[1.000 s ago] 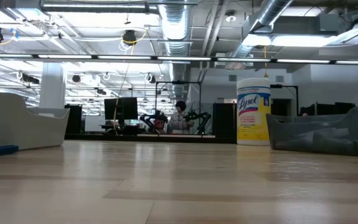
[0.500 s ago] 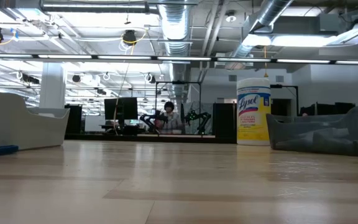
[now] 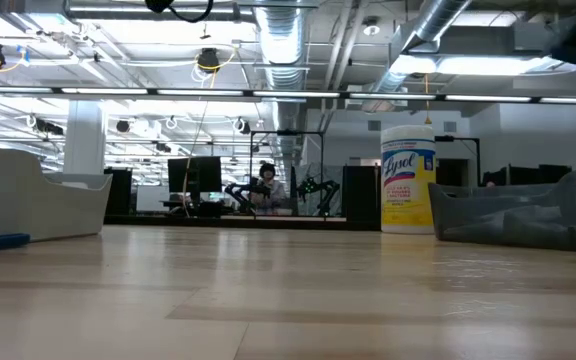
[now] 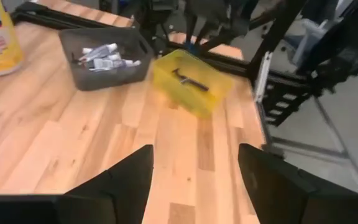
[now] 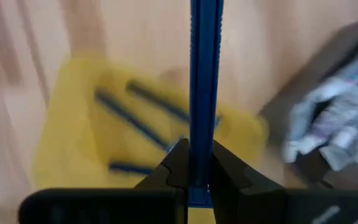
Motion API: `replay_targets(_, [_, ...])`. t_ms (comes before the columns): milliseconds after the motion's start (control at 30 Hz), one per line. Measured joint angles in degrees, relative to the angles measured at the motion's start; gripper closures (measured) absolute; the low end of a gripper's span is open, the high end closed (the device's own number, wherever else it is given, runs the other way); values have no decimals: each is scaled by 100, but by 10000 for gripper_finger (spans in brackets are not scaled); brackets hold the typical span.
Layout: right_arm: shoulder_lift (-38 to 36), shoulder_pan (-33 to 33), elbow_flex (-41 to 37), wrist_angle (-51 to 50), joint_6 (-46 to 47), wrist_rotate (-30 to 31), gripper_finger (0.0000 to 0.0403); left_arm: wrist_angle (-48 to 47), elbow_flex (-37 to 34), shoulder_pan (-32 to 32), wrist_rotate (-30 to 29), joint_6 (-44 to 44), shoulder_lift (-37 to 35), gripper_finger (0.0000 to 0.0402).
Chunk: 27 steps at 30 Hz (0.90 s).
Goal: Pick & Place Travel size toiletries
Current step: Put the blue razor into the yellow bin
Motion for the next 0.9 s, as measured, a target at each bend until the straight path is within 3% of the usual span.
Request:
replay_targets(200, [525, 342, -435, 111, -917, -285, 378, 27, -64, -187, 14, -569, 31, 162])
replay_targets(400, [1359, 498, -428, 141, -2145, -458, 375, 49, -397, -416, 35, -1359, 31, 166])
replay_targets(600, [1861, 613, -423, 137, -2763, -448, 370, 35, -818, -708, 31, -2316, 31, 165])
replay_targets(733, [1922, 696, -419, 180, -2819, -453, 341, 59, -1000, -919, 32, -2907, 31, 164])
replay_targets(900, [1719, 711, -417, 352, -2695, -442, 275, 112, -1029, -1211, 15, -3088, 111, 160])
